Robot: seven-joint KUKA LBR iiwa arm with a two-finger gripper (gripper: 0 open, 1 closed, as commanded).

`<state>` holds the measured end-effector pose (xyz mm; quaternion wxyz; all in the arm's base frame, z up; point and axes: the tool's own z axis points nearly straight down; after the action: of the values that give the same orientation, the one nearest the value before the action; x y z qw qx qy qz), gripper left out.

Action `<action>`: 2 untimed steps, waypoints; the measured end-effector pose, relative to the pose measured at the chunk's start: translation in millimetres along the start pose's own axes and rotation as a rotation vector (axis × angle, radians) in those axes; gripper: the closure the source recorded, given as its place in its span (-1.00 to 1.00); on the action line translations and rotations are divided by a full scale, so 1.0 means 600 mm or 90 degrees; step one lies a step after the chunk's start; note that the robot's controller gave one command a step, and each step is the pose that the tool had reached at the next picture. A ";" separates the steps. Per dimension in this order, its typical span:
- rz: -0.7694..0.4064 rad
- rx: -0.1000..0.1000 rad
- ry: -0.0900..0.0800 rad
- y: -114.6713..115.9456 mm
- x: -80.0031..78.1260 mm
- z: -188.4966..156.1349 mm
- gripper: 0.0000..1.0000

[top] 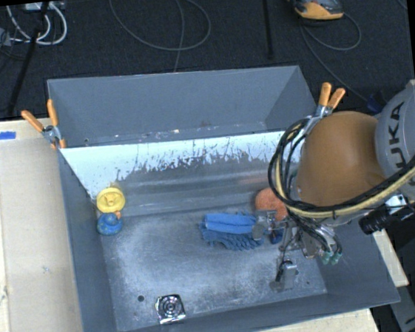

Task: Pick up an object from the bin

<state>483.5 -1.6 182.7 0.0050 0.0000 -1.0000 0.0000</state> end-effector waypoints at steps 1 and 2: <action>0.000 0.000 -0.005 0.000 -0.003 -0.007 -1.00; -0.047 0.001 -0.012 0.006 -0.073 0.059 -1.00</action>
Offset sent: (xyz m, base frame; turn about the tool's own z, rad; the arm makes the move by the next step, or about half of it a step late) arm 0.0852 0.0067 -0.0875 -0.1528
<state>526.8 1.9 146.8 -0.0042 0.0368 -0.9993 0.0003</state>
